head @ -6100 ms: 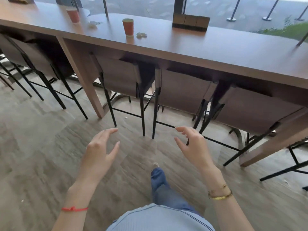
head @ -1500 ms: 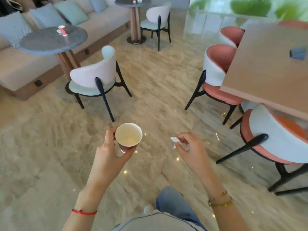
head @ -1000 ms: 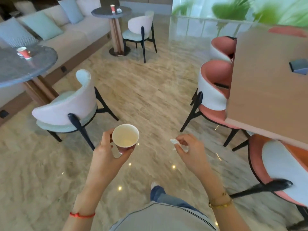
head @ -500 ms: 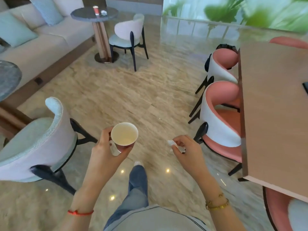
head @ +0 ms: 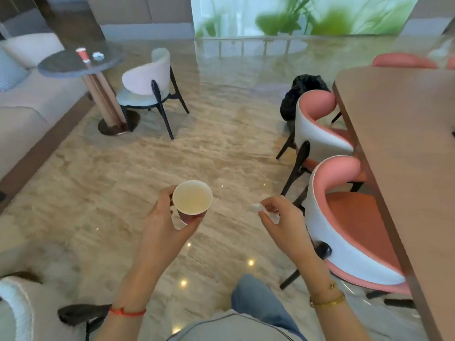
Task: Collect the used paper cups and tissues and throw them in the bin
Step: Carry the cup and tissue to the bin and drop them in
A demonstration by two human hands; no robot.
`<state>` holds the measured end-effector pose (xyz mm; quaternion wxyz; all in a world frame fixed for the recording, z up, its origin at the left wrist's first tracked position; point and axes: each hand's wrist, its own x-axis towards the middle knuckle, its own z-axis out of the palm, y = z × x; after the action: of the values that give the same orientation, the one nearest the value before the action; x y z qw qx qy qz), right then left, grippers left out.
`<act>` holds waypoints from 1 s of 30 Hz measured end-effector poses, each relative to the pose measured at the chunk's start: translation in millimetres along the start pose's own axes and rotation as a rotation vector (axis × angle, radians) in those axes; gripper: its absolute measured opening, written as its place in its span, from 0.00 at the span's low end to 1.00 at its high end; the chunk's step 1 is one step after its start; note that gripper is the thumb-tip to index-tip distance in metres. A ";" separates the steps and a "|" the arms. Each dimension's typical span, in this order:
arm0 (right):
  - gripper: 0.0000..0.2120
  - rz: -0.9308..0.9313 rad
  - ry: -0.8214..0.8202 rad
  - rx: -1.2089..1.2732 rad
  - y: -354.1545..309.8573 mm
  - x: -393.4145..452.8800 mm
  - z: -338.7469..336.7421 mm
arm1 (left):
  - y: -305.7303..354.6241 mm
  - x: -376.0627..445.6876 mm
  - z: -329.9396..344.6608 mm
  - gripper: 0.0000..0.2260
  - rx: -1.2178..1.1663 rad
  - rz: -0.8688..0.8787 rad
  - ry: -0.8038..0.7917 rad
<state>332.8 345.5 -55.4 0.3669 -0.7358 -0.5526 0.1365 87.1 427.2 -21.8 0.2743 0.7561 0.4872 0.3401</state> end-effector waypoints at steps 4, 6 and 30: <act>0.05 0.081 0.052 -0.009 30.3 67.4 9.2 | -12.6 87.0 33.1 0.29 -0.054 0.021 -0.071; 0.05 0.107 0.070 -0.004 48.3 104.2 14.4 | -18.5 130.6 55.3 0.29 -0.078 0.035 -0.096; 0.04 0.172 0.136 -0.011 238.4 651.6 -22.9 | -9.5 679.1 304.0 0.29 -0.167 0.098 -0.201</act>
<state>746.0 903.1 -70.9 0.3866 -0.7901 -0.4617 0.1143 519.1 1032.4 -49.0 0.3668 0.7839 0.3898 0.3148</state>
